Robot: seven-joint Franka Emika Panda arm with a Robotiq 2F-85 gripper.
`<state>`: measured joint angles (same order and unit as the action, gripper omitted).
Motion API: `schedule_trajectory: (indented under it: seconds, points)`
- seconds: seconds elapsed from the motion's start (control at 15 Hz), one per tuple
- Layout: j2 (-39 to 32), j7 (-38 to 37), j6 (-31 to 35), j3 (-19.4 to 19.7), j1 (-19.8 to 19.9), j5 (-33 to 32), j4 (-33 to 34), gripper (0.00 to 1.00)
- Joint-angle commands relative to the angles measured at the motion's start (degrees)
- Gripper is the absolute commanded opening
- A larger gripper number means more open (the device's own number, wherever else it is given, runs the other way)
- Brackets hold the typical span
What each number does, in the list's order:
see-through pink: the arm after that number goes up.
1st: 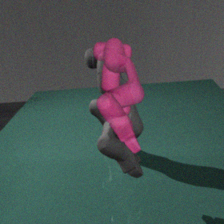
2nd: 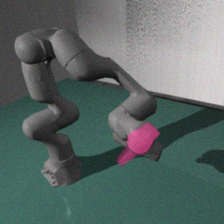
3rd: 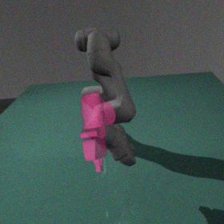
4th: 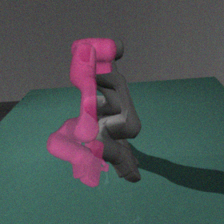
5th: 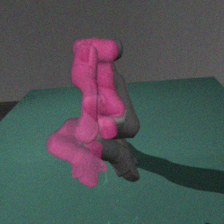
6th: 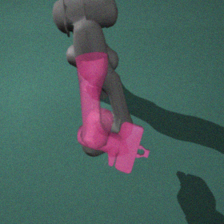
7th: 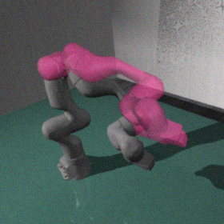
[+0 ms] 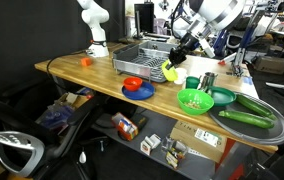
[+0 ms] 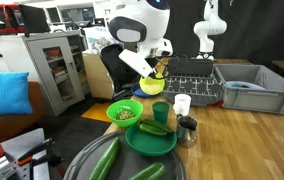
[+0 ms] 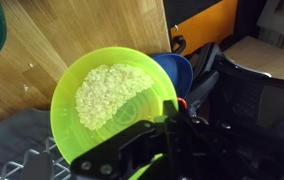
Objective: Pour the contents of the yellow bowl into the green bowl
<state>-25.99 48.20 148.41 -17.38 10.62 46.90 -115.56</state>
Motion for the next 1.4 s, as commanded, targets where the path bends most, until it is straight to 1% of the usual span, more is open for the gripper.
schedule_trajectory:
  seconds: [0.0,0.33,0.53,0.73,0.87,1.07,1.33]
  points:
    - [0.07,0.67,-2.02,2.07,-1.46,0.71,0.47,0.01]
    - [1.31,3.42,-5.13,2.04,-0.18,3.19,0.32,0.01]
    - [0.96,8.13,-6.26,1.97,0.59,8.61,0.98,0.01]
    - [1.31,12.78,-7.66,3.72,0.35,14.05,0.48,0.01]
    - [2.03,15.26,-9.82,5.46,-0.18,16.15,-0.29,0.01]
    - [3.08,17.31,-12.3,8.0,-1.19,16.54,-1.52,0.01]
    - [5.63,17.26,-13.16,10.39,-2.64,15.35,-4.67,0.01]
